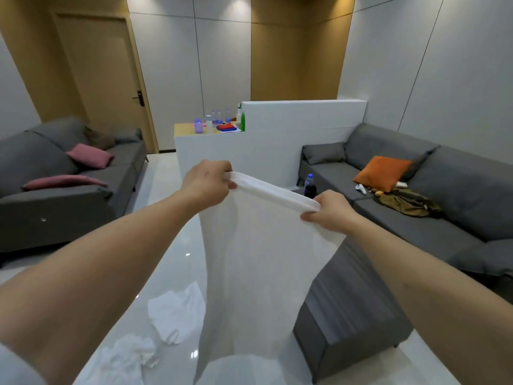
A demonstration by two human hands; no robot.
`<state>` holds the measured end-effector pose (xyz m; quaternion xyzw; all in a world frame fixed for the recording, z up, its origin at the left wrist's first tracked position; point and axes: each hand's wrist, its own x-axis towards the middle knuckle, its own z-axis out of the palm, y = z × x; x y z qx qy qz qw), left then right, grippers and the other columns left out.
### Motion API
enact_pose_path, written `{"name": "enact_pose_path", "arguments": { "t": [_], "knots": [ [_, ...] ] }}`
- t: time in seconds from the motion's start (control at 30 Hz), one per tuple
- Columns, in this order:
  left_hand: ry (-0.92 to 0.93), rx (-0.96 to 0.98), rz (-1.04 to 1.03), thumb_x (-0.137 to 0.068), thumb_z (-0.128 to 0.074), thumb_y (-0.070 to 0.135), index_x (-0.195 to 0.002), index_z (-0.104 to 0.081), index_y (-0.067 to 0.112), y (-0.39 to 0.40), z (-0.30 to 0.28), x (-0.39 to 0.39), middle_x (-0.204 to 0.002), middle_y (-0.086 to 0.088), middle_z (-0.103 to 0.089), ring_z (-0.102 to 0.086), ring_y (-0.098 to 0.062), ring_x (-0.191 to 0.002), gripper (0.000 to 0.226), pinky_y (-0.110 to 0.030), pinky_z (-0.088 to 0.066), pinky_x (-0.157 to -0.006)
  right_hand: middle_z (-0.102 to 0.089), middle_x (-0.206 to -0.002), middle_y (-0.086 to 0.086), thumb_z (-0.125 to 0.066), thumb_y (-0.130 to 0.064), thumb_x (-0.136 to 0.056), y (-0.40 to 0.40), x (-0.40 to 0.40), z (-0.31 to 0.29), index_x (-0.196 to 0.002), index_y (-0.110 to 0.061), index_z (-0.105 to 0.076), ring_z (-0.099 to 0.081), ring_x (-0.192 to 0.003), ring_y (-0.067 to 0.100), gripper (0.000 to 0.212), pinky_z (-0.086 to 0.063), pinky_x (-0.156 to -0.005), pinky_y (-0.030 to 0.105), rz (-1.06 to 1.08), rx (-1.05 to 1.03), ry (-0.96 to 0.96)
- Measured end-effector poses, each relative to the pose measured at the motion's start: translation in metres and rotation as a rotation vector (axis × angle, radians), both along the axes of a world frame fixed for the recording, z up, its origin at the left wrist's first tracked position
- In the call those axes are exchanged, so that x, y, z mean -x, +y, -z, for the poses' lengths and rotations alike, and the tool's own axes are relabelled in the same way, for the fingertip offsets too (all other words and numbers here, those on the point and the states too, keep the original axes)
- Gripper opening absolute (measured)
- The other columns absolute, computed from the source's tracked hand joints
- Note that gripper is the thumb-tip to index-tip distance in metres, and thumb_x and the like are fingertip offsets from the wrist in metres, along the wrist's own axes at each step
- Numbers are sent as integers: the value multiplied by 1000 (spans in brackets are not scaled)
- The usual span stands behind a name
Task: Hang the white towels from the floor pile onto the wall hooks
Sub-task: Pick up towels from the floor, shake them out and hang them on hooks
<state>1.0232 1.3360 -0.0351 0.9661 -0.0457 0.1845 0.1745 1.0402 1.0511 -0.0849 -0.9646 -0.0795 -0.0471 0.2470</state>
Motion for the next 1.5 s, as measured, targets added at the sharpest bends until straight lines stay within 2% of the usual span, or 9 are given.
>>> {"name": "enact_pose_path", "arguments": {
  "t": [0.2,0.3,0.4,0.57,0.83,0.93,1.07,1.27,1.5],
  "knots": [
    [11,-3,-11,-88,-66,37,-106,-62,23,-45,-8,-41,-99,-5,-61,-56,-27,-90,23,-40,-53,-81,-59,-59,-6,-80,-32,-73,-56,-28,-25,-56,-29,-60,-57,-60,12,26,-37,-50,27,7,-90,-57],
    [5,43,-10,-83,-72,39,-97,-63,27,-57,-6,-77,-95,-2,-61,-55,-23,-88,21,-36,-51,-75,-68,-70,5,-79,-30,-75,-80,-58,-30,-68,-12,-72,-62,-68,19,21,-49,-63,35,35,-77,-62],
    [9,107,-17,-78,-77,39,-86,-63,28,-63,2,-118,-89,1,-61,-55,-20,-82,19,-30,-45,-66,-70,-74,4,-76,-29,-79,-97,-100,-27,-72,-14,-74,-64,-73,18,17,-52,-70,35,66,-46,-64],
    [20,167,-57,-77,-78,37,-85,-68,25,-65,22,-220,-88,-1,-62,-56,-22,-84,18,-33,-52,-74,-67,-70,-6,-72,-41,-81,-109,-204,-16,-60,-28,-67,-63,-71,15,25,-48,-60,31,141,-1,-127],
    [29,55,-207,-85,-64,53,-78,-69,27,-47,23,-424,-75,4,-61,-54,-16,-71,27,-26,-38,-55,-66,-73,-2,-67,-51,-82,-97,-429,-23,-64,-28,-67,-61,-72,21,28,-49,-61,32,181,81,-137],
    [-20,124,-244,-87,-64,47,-79,-69,26,-46,2,-489,-73,4,-60,-51,-15,-68,23,-25,-34,-53,-64,-74,-4,-67,-46,-85,-94,-501,-46,-76,-28,-72,-57,-72,20,21,-44,-61,31,190,55,-214],
    [-129,160,-250,-90,-62,43,-88,-74,22,-54,-30,-555,-81,-6,-66,-58,-25,-80,24,-29,-37,-63,-63,-79,1,-64,-32,-90,-101,-569,-75,-85,-23,-73,-58,-79,25,13,-47,-70,32,175,-19,-305],
    [-317,153,-255,-92,-60,41,-100,-76,19,-89,-63,-608,-94,-11,-71,-58,-29,-85,29,-32,-44,-65,-70,-79,5,-64,-21,-90,-134,-619,-94,-82,-12,-74,-61,-80,24,16,-51,-76,35,106,-194,-443],
    [-272,196,-270,-92,-61,37,-99,-76,18,-156,-31,-601,-94,-6,-72,-59,-23,-87,26,-30,-41,-70,-73,-81,6,-66,-22,-87,-199,-630,-60,-87,-14,-76,-66,-86,27,14,-49,-80,37,15,-213,-458]
  ]
}}
